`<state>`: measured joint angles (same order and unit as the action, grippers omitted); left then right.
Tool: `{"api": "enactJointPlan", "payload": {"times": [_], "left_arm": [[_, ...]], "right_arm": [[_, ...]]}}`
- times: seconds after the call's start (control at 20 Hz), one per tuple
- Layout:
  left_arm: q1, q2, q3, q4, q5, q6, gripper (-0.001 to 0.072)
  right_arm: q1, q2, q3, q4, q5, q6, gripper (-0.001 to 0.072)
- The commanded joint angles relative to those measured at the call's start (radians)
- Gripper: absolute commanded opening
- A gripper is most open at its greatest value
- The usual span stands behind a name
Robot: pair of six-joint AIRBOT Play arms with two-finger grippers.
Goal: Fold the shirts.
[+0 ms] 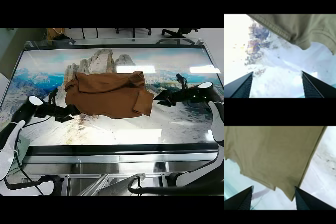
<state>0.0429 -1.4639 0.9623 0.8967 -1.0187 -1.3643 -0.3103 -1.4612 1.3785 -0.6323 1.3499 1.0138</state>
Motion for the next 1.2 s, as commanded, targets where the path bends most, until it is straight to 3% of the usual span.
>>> {"api": "enactJointPlan", "payload": {"times": [0.0,0.2,0.35,0.4,0.45,0.5,0.55,0.6,0.65,0.9,1.15], "left_arm": [[-0.068,-0.060,-0.050,-0.036,0.181,0.003,0.0659],[-0.146,-0.170,0.103,-0.035,0.245,0.002,0.0659],[-0.181,-0.255,0.224,-0.032,0.219,0.002,0.0656],[-0.182,-0.283,0.263,-0.032,0.187,0.002,0.0527],[-0.181,-0.307,0.298,-0.024,0.150,0.002,0.0363],[-0.173,-0.331,0.335,-0.024,0.108,0.002,0.0245],[-0.165,-0.351,0.367,-0.024,0.067,0.002,0.0142],[-0.164,-0.370,0.400,-0.023,0.025,0.003,0.0019],[-0.159,-0.382,0.426,-0.022,0.001,0.002,0.0022],[-0.115,-0.384,0.567,0.054,-0.026,-0.017,0.0019],[-0.092,-0.405,0.734,0.292,-0.029,-0.029,0.0021]], "right_arm": [[0.029,-0.020,-0.053,-0.002,-0.147,-0.019,0.0583],[0.077,-0.074,-0.053,0.007,-0.250,-0.019,0.0582],[0.124,-0.111,-0.053,0.008,-0.308,-0.020,0.0572],[0.139,-0.118,-0.053,0.021,-0.328,-0.024,0.0571],[0.150,-0.121,-0.053,0.053,-0.332,-0.050,0.0518],[0.156,-0.121,-0.053,0.090,-0.329,-0.090,0.0309],[0.163,-0.121,-0.051,0.130,-0.328,-0.128,0.0172],[0.166,-0.121,-0.050,0.157,-0.326,-0.143,0.0079],[0.167,-0.119,-0.049,0.166,-0.318,-0.147,0.0014],[0.164,-0.041,-0.089,0.105,-0.165,-0.138,0.0012],[0.282,0.286,-0.524,0.103,-0.244,-0.108,0.0013]]}}
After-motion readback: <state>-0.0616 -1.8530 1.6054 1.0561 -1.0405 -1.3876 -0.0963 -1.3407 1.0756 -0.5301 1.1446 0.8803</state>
